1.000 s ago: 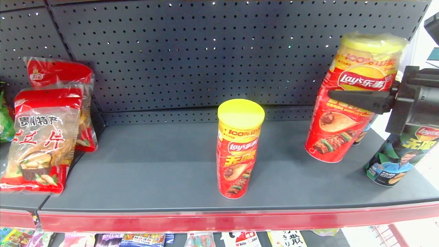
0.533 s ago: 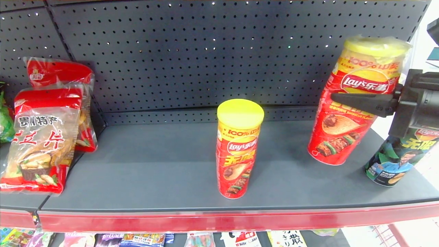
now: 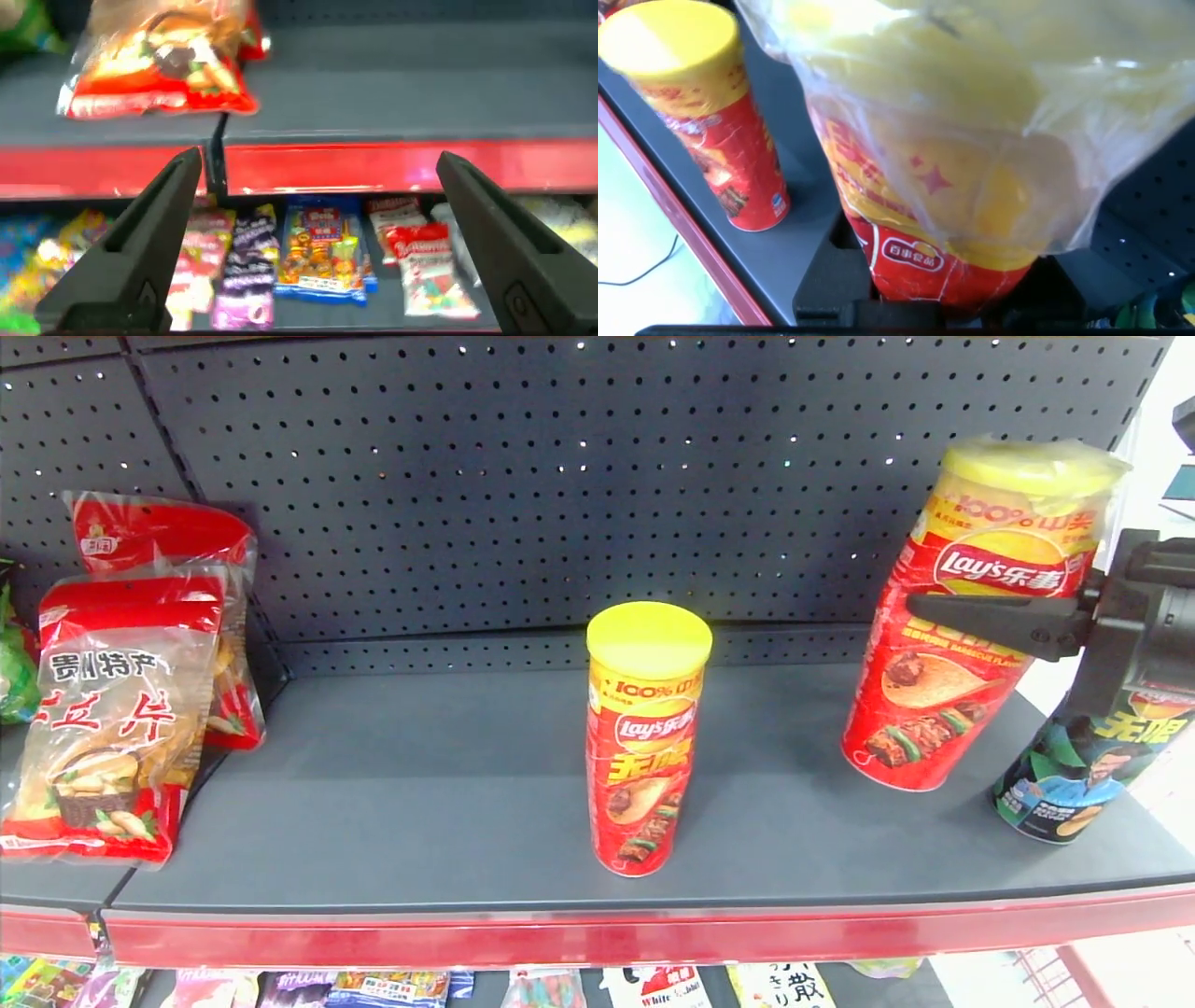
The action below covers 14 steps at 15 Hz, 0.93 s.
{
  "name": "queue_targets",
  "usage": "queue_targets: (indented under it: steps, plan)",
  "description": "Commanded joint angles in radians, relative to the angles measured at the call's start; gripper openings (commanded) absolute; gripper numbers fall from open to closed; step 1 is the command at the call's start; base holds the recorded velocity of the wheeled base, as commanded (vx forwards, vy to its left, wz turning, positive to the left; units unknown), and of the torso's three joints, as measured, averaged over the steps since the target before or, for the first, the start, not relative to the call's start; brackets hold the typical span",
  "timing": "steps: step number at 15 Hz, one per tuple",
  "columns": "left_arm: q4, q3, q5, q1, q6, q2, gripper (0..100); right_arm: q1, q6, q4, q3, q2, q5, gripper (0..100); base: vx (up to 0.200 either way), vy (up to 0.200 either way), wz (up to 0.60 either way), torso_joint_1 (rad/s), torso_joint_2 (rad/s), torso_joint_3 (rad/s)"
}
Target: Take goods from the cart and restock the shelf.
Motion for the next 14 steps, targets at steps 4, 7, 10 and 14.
queue_targets:
  steps: [4, 7, 10, 14]
  plan:
    - [0.005, 0.000, 0.091, 0.002, -0.050, 0.010, 100, 0.000, 0.000, -0.002, 0.027, -0.015, 0.001, 0, 0.000, 0.000, 0.00, 0.000, 0.00, 0.000]
    - [0.029, 0.002, 0.005, -0.001, -0.055, 0.005, 100, -0.007, 0.000, 0.000, 0.027, -0.021, 0.001, 0, 0.000, 0.000, 0.00, 0.000, 0.00, 0.000]
    - [0.052, 0.000, -0.079, -0.001, -0.076, 0.003, 100, -0.014, 0.000, 0.000, 0.029, -0.030, 0.004, 0, 0.000, 0.000, 0.00, 0.000, 0.00, 0.000]
    - [0.052, 0.000, -0.072, -0.001, -0.076, 0.003, 100, -0.027, 0.001, 0.000, 0.038, -0.022, 0.007, 0, 0.000, 0.000, 0.00, 0.000, 0.00, 0.000]
